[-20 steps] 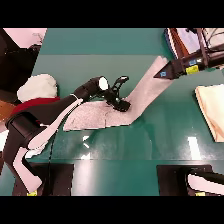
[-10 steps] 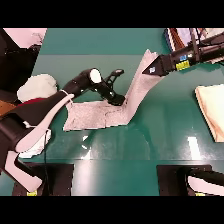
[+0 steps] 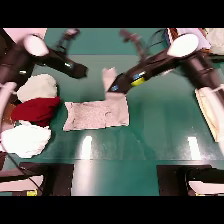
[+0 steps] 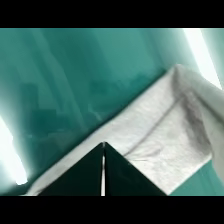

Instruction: Fold the shirts.

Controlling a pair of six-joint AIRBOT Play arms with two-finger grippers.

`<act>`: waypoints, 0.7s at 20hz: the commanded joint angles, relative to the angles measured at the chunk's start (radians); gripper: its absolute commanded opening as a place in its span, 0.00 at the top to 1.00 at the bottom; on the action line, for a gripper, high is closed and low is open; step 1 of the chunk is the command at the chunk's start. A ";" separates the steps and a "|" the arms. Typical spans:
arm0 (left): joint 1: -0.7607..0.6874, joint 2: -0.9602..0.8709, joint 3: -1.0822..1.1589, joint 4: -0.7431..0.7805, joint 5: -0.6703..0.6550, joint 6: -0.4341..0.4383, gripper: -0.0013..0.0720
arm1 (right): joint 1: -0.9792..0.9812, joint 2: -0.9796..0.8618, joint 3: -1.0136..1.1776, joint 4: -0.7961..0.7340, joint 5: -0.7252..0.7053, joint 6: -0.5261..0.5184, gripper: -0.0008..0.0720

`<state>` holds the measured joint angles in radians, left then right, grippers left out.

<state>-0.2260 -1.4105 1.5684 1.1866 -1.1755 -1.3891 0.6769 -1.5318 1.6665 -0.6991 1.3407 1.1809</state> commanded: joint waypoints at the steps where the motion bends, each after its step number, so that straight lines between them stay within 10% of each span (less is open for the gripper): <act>1: 0.127 0.127 0.000 0.053 -0.014 0.001 0.95 | 0.187 -0.145 0.034 -0.001 -0.217 -0.084 0.97; 3: 0.166 0.164 0.000 0.053 -0.016 0.001 0.95 | 0.274 -0.285 0.139 -0.004 -0.296 -0.118 0.87; 5: 0.185 0.179 0.000 0.056 -0.030 0.001 0.95 | 0.328 -0.418 0.260 -0.008 -0.348 -0.124 0.29; 6: 0.185 0.180 0.000 0.062 -0.047 0.002 0.95 | 0.338 -0.462 0.306 -0.006 -0.341 -0.123 0.20; 14: 0.185 0.179 0.000 0.067 -0.153 0.036 0.95 | 0.149 -0.266 0.109 -0.183 0.099 -0.011 0.38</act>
<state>-0.0441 -1.2343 1.5681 1.2503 -1.2980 -1.3628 0.9035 -1.8832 1.8988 -0.8104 1.3071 1.1244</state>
